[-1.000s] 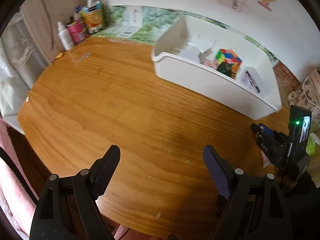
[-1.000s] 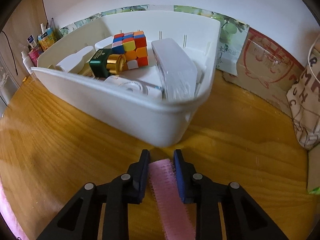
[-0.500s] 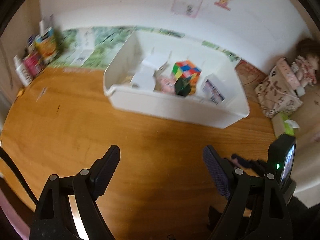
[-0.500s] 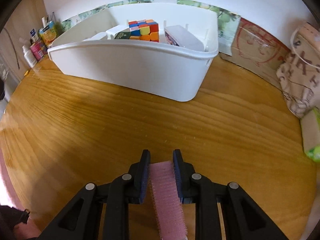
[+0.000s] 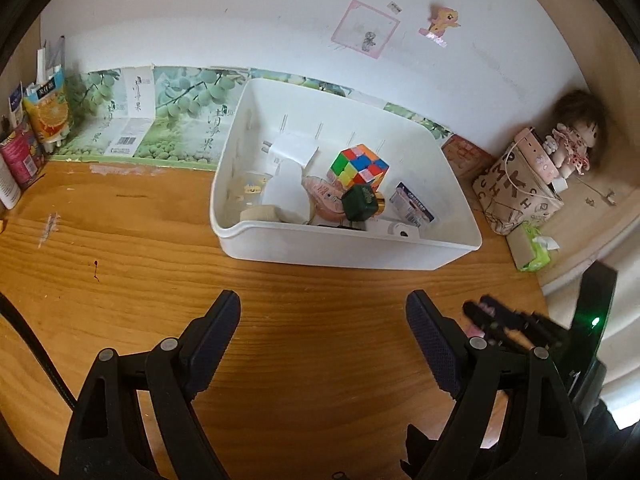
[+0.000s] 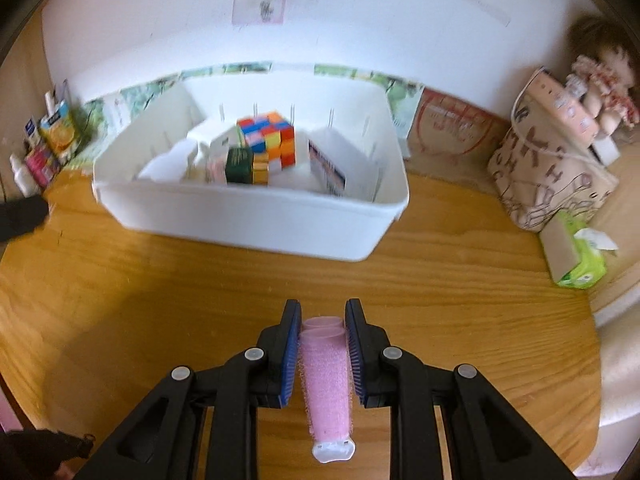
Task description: Organize rigid objects
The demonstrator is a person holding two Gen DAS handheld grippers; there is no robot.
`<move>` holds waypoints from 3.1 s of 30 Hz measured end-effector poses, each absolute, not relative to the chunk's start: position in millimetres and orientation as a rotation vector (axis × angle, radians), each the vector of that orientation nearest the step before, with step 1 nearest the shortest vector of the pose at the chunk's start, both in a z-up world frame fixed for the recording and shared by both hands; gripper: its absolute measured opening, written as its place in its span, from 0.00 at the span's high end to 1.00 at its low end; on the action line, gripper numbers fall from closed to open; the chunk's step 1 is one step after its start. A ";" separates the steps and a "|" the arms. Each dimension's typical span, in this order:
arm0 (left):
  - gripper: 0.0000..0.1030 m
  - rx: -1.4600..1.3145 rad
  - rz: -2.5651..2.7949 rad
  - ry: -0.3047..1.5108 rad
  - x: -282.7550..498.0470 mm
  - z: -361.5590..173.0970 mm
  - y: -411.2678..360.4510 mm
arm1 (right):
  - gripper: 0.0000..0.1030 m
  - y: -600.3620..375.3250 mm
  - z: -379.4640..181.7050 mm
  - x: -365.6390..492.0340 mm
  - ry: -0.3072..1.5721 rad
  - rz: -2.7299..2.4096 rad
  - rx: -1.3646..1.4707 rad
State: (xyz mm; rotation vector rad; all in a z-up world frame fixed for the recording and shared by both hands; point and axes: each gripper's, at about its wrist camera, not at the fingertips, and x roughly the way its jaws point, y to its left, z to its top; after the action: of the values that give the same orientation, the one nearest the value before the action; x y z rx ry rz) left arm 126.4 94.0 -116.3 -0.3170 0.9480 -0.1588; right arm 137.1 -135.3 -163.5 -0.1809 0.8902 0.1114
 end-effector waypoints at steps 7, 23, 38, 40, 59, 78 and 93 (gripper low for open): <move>0.16 -0.386 -0.189 0.978 131.6 -128.4 125.5 | 0.78 -107.4 -136.6 141.4 0.836 0.080 -0.192; 0.16 -0.502 -0.180 0.972 139.7 -134.2 157.0 | 0.78 -67.3 -68.9 162.5 0.641 0.087 -0.286; 0.16 -0.568 -0.088 0.942 131.8 -132.6 174.3 | 0.78 -39.2 -44.2 196.2 0.475 0.100 -0.424; 0.16 -0.568 -0.076 0.938 131.2 -132.4 177.3 | 0.78 -35.0 -44.3 200.7 0.459 0.096 -0.438; 0.16 -0.471 -0.120 0.927 133.2 -124.7 183.5 | 0.21 -36.2 -34.8 200.5 0.392 0.046 -0.335; 0.15 -0.393 -0.067 0.841 86.8 -90.8 130.1 | 0.19 -121.5 -62.7 140.4 0.604 0.088 -0.109; 0.01 -0.352 -0.040 0.803 62.7 -42.9 73.1 | 0.16 -169.1 -59.9 78.8 0.872 0.276 0.050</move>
State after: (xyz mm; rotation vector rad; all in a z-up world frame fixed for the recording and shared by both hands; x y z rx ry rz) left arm 62.7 73.1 -42.9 -0.3517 0.8031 -0.0403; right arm 78.8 -169.1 -59.9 0.0499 0.8719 0.2759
